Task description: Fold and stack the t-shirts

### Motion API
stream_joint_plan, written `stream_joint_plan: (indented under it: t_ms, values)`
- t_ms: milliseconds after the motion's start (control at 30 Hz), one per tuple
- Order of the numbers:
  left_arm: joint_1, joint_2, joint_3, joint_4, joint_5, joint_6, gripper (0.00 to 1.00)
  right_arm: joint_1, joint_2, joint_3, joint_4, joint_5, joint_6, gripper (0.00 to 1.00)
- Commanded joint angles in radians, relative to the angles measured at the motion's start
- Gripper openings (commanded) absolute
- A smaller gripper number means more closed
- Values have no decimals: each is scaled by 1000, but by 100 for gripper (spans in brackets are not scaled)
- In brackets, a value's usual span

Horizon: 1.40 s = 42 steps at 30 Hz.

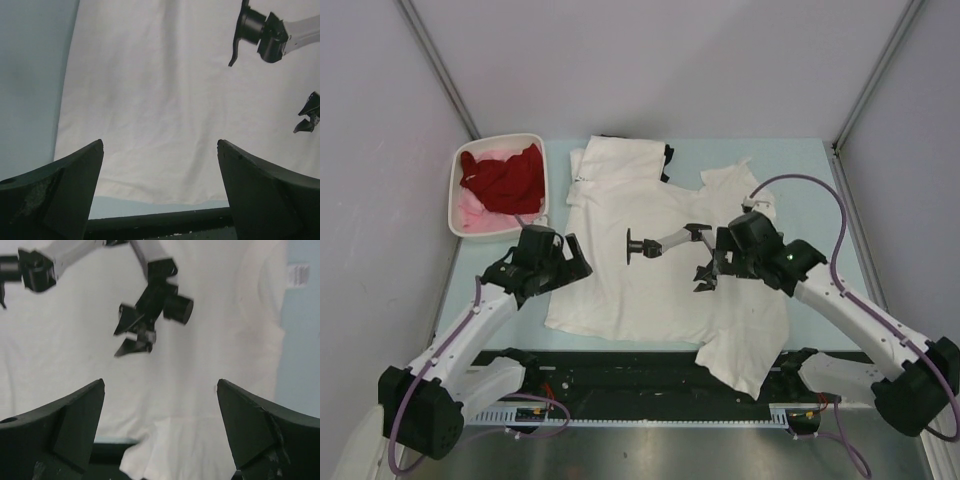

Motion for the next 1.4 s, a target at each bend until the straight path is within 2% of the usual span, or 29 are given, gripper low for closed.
stream_joint_plan:
  t_ms: [0, 133, 267, 333, 533, 767, 1100, 1367]
  values:
    - [-13, -59, -89, -31, 13, -100, 100, 157, -119, -126, -48, -23, 201, 98]
    - [-11, -47, -170, 51, 30, -148, 98, 222, -107, -235, -50, 53, 349, 98]
    - [-11, 55, -178, 115, 59, -134, 97, 199, -73, -275, -7, 126, 396, 99]
    - [-11, 91, -172, 123, 49, -125, 97, 135, -68, -286, 4, 143, 406, 99]
    - [-11, 90, -170, 103, 6, -119, 97, -12, -19, -301, 49, 123, 363, 100]
    - [-11, 130, -155, 80, -43, -109, 98, -17, 70, -312, 91, 115, 356, 100]
    - [-11, 277, -123, 91, -57, -94, 96, -37, 173, -343, 162, 123, 352, 100]
    - [-11, 398, -92, 126, -60, -108, 96, -68, 320, -343, 271, 89, 309, 100]
